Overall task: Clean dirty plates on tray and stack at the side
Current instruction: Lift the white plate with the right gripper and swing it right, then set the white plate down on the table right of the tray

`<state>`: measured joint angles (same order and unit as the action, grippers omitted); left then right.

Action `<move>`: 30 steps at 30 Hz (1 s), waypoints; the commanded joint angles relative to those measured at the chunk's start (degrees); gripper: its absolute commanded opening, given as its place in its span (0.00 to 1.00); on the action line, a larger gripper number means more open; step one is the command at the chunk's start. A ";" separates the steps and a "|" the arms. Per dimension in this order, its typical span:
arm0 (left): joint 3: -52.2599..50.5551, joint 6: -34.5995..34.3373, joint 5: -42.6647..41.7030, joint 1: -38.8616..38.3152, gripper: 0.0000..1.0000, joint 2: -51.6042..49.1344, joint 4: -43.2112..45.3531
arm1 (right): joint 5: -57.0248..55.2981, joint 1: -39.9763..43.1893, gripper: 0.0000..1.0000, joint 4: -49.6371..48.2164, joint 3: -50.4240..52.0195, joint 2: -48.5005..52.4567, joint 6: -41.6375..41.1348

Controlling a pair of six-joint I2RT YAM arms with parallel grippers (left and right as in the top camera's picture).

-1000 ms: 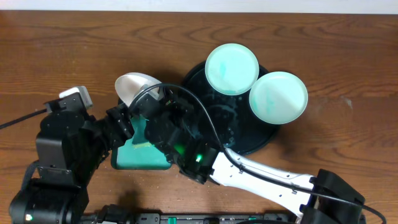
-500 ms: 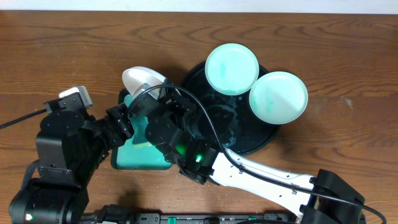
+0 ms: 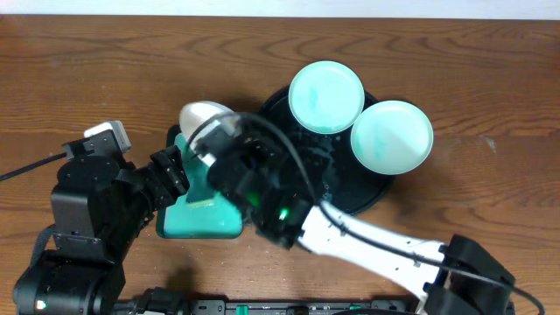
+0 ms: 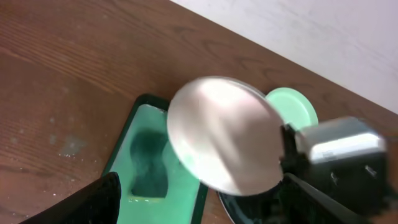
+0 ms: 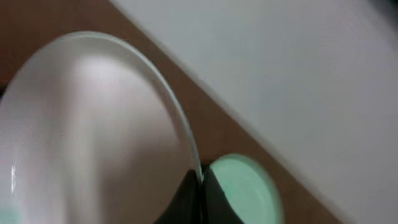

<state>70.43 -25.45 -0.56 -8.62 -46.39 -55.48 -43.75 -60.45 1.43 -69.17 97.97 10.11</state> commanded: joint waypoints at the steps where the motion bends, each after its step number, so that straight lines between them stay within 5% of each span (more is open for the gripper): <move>1: 0.94 0.35 -0.07 0.31 0.81 -0.02 -0.22 | 20.33 6.93 0.01 5.70 -0.26 -1.62 -26.23; 8: 0.94 0.35 -0.07 0.31 0.81 -0.02 -0.98 | 54.64 22.56 0.01 9.99 -0.26 -13.64 -30.08; 14: 0.94 0.35 -0.07 0.31 0.81 -0.02 -0.98 | 52.46 48.02 0.01 24.57 -0.26 -22.82 -35.32; 22: 0.94 0.35 -0.07 0.31 0.81 -0.02 -0.98 | 45.29 81.70 0.01 36.13 -0.15 -15.87 -40.06; 30: 0.94 0.35 -0.07 0.31 0.81 -0.02 -1.01 | 45.29 96.87 0.01 39.08 -0.13 0.48 -40.26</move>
<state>70.43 -25.45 -0.56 -8.62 -46.39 -56.42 1.10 35.16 39.29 -69.56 94.35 -28.99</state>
